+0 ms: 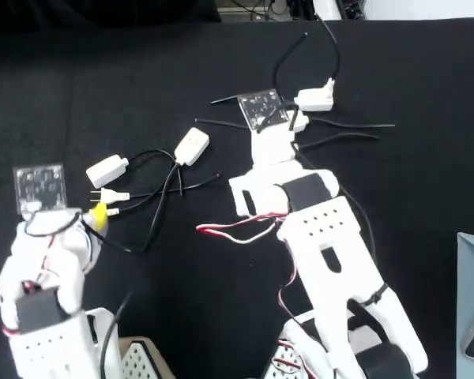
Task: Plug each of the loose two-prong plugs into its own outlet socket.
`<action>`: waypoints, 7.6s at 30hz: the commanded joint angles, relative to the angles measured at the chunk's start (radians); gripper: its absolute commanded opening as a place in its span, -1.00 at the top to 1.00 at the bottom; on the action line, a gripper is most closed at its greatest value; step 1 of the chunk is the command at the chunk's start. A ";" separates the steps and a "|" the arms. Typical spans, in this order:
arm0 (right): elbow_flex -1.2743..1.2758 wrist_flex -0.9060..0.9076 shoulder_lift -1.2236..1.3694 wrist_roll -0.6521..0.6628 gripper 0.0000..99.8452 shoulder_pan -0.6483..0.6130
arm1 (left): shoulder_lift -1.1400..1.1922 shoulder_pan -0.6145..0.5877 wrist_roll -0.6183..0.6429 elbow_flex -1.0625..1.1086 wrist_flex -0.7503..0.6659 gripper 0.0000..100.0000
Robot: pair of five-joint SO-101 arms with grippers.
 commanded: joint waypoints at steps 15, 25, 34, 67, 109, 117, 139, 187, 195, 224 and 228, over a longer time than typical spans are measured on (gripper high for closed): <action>0.182 -0.230 -0.024 -0.012 0.69 -0.069 | 0.970 0.203 -0.483 -0.452 -0.046 0.33; 0.183 -0.229 -0.021 -0.014 0.69 -0.069 | 1.254 0.236 -0.589 -0.562 -0.216 0.40; 0.183 -0.224 -0.021 -0.014 0.69 -0.069 | 1.467 0.234 -0.594 -0.753 -0.218 0.50; 0.180 -0.204 -0.028 -0.008 0.70 -0.046 | 1.280 0.363 -0.318 -0.941 0.381 0.94; 0.240 0.005 -0.303 -0.118 0.69 -0.078 | 1.235 0.317 0.384 -1.346 0.621 0.49; 0.137 -0.015 -0.044 -0.288 0.69 -0.299 | 1.036 0.081 0.351 -1.095 0.506 0.49; -0.245 -0.015 0.526 -0.511 0.69 -0.543 | 0.829 -0.113 0.351 -0.627 0.207 0.49; -0.430 0.229 0.309 -0.222 0.98 -0.345 | 0.824 -0.111 0.301 -0.521 0.117 0.50; -0.306 0.135 0.059 0.080 0.98 -0.278 | 0.824 -0.104 0.307 -0.542 0.051 0.50; 0.421 -0.571 -0.455 0.242 0.98 -0.457 | 0.252 0.274 0.416 -0.090 -0.330 0.49; 0.447 -0.578 -0.463 0.239 0.98 -0.473 | 0.137 0.369 0.410 -0.030 -0.336 0.49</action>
